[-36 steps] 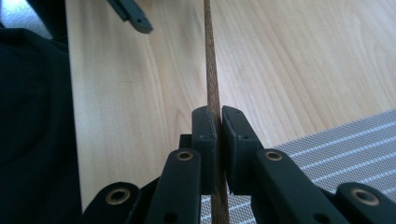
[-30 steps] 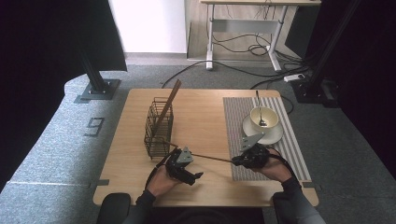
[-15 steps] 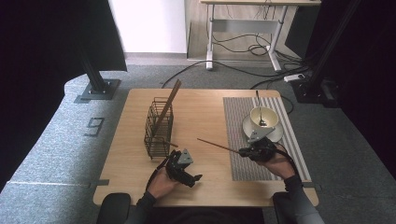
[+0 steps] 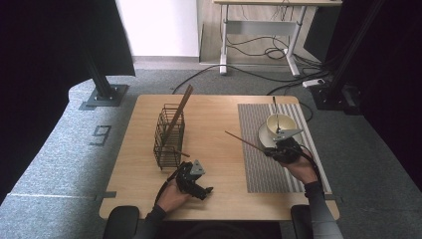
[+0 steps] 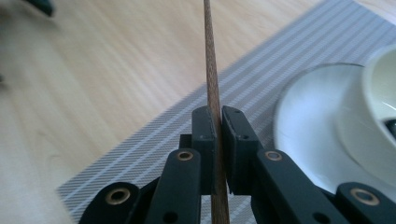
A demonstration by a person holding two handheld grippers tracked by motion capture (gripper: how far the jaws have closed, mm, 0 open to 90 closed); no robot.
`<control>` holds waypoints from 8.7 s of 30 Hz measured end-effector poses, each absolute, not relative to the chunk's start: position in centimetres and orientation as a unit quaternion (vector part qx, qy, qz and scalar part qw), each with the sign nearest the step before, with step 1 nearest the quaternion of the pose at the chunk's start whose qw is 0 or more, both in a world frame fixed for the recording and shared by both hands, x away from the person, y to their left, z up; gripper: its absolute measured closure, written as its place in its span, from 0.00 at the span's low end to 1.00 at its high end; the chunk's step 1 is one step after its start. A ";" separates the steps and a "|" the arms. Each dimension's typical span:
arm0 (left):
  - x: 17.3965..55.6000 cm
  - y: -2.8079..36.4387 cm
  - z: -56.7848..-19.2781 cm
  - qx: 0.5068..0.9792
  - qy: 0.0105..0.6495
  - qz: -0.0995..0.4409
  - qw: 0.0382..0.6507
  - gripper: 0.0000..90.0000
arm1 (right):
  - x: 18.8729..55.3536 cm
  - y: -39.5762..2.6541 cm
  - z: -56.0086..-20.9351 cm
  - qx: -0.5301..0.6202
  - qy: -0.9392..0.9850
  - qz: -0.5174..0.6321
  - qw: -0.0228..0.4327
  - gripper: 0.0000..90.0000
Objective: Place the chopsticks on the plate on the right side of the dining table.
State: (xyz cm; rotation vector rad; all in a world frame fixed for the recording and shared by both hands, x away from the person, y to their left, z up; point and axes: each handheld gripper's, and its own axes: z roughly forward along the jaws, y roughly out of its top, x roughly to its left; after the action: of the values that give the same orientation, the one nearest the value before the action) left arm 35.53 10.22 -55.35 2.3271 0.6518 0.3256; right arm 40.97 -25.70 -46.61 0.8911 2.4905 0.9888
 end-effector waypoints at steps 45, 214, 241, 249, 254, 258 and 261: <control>36.1 10.5 -55.8 0.900 0.256 0.097 0.340 0.00 | 44.0 -33.0 -51.1 0.437 0.831 0.284 0.195 0.90; 35.6 10.5 -55.8 0.901 0.253 0.094 0.341 0.00 | 39.3 -18.0 -43.1 0.300 0.845 0.424 0.124 0.00; 35.6 10.5 -55.8 0.901 0.253 0.093 0.341 0.00 | 39.4 -9.2 -41.4 0.214 0.861 0.451 0.094 0.00; 35.6 10.5 -55.8 0.901 0.253 0.092 0.341 0.00 | 39.0 -6.7 -41.3 0.195 0.866 0.454 0.080 0.01; 35.6 10.4 -55.8 0.900 0.254 0.091 0.341 0.00 | 38.6 -5.2 -41.3 0.182 0.870 0.453 0.073 0.03; 35.6 10.4 -55.9 0.900 0.254 0.092 0.342 0.00 | 38.5 -4.2 -41.3 0.175 0.870 0.456 0.070 0.05; 35.6 10.5 -55.9 0.900 0.254 0.092 0.343 0.00 | 38.6 -3.5 -41.2 0.170 0.870 0.457 0.068 0.09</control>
State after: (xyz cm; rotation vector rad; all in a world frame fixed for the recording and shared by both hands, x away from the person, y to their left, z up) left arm 35.61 10.45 -55.85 2.3393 0.6602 0.2394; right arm 38.57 -3.49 -41.23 0.5131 2.6208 1.3775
